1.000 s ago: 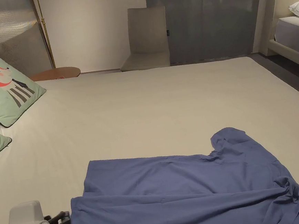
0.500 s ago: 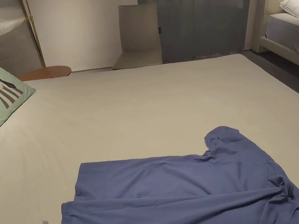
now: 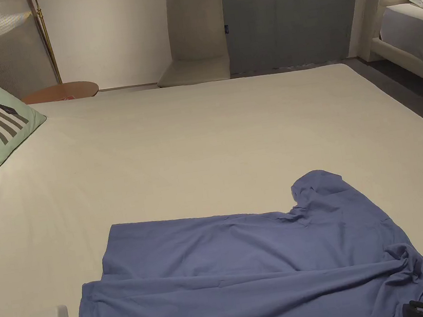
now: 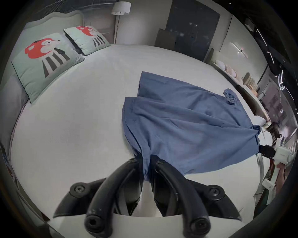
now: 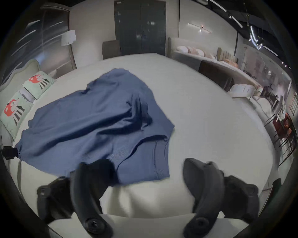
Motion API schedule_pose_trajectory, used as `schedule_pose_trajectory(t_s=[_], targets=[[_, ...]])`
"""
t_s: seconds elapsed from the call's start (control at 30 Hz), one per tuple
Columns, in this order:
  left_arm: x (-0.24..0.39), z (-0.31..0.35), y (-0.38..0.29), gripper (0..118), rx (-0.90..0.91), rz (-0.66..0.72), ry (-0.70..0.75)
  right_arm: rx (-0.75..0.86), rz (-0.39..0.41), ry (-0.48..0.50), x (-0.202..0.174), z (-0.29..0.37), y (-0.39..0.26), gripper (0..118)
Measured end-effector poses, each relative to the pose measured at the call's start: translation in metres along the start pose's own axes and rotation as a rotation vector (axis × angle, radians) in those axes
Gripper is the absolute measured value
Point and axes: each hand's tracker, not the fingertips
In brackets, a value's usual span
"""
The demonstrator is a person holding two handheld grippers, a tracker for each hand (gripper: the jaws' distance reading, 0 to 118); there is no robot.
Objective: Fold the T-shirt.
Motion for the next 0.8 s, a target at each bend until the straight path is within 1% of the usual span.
schedule_pose_trajectory(t_s=[0.03, 0.1, 0.13, 0.17, 0.27, 0.4, 0.57, 0.7, 0.77, 0.8], targets=[[-0.001, -0.001, 0.0, 5, -0.001, 0.002, 0.002, -0.002, -0.01, 0.019, 0.0, -0.002, 0.001, 73], [-0.003, 0.0, 0.001, 5, -0.004, 0.002, 0.003, 0.013, -0.004, 0.059, -0.002, 0.002, 0.004, 49], [-0.004, 0.001, 0.002, 5, -0.006, 0.002, 0.003, 0.024, 0.008, 0.063, -0.004, 0.006, 0.005, 17], [-0.004, 0.001, 0.003, 5, -0.008, 0.001, 0.005, 0.032, 0.019, 0.066, -0.005, 0.012, 0.007, 9], [-0.005, 0.008, 0.008, 5, -0.01, 0.0, 0.009, 0.035, 0.005, 0.078, 0.001, 0.023, 0.018, 8], [-0.01, 0.031, 0.012, 4, 0.004, 0.017, -0.006, 0.08, 0.01, 0.088, 0.011, 0.059, 0.029, 8], [-0.015, 0.063, -0.005, 4, -0.007, 0.04, -0.001, 0.089, 0.016, 0.078, 0.024, 0.097, 0.022, 8], [-0.025, 0.071, -0.038, 4, -0.067, 0.084, 0.004, 0.013, -0.008, 0.055, 0.034, 0.104, -0.005, 8], [-0.026, 0.065, -0.054, 4, -0.104, 0.08, 0.013, -0.033, 0.009, 0.035, 0.036, 0.097, -0.021, 8], [-0.027, 0.061, -0.06, 4, -0.125, 0.075, 0.023, -0.046, 0.005, 0.023, 0.038, 0.096, -0.029, 8]])
